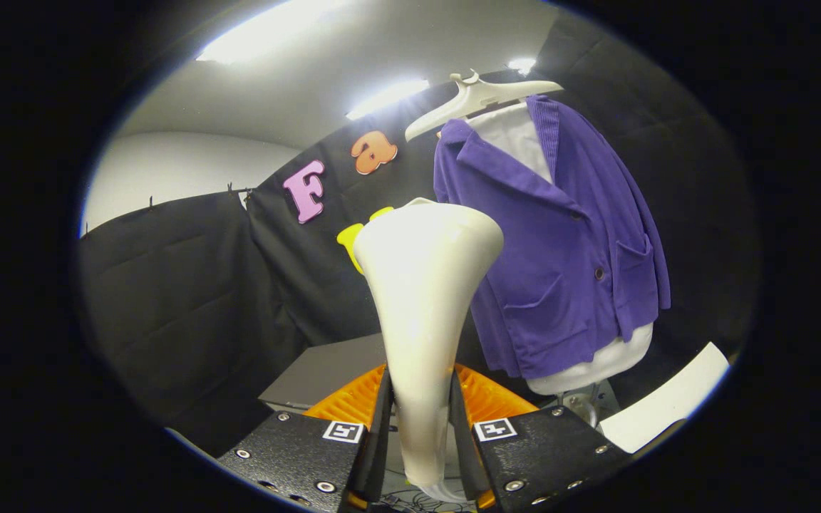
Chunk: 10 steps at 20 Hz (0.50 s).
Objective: Iron the clothes twice with a garment steamer, once on the left side and once on the right side.
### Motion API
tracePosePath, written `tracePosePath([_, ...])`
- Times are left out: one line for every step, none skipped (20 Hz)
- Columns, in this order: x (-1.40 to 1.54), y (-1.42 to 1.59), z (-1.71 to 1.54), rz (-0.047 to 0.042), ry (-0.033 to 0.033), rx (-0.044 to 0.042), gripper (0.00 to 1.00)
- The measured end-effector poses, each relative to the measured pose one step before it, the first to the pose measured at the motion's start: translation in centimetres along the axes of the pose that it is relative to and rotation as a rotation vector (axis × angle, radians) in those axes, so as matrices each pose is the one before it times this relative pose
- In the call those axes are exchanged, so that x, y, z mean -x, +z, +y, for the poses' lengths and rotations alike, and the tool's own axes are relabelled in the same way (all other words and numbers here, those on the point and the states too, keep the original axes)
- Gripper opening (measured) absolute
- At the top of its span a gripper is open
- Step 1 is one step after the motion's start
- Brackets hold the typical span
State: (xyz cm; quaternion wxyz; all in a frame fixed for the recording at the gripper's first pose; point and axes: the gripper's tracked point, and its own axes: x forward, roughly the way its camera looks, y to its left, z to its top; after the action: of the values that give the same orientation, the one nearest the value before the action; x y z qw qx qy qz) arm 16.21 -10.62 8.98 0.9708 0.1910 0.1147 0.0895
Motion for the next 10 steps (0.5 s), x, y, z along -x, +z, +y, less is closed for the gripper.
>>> tracePosePath([-0.746, 1.373, -0.059, -0.01931, -0.00032, -0.00112, 0.42])
tracePosePath([-0.781, 1.268, -0.128, -0.02089, -0.00203, -0.00222, 0.42])
tracePosePath([-0.656, 1.29, -0.18, -0.0248, -0.00266, -0.00415, 0.42])
tracePosePath([-0.695, 1.101, -0.106, -0.01895, -0.00142, -0.00076, 0.42])
tracePosePath([-0.693, 1.065, -0.122, -0.02249, -0.00174, -0.00058, 0.42])
tracePosePath([-0.814, 1.145, -0.487, -0.01909, -0.00331, -0.00171, 0.42])
tracePosePath([-0.758, 0.976, -0.131, -0.01564, -0.00129, -0.00159, 0.42])
tracePosePath([-0.574, 0.779, -0.173, -0.01925, -0.00264, -0.00538, 0.42])
tracePosePath([-0.83, 1.016, -0.238, -0.02032, -0.00382, -0.00101, 0.42])
tracePosePath([-0.55, 0.595, -0.279, -0.01788, -0.00456, 0.00303, 0.42])
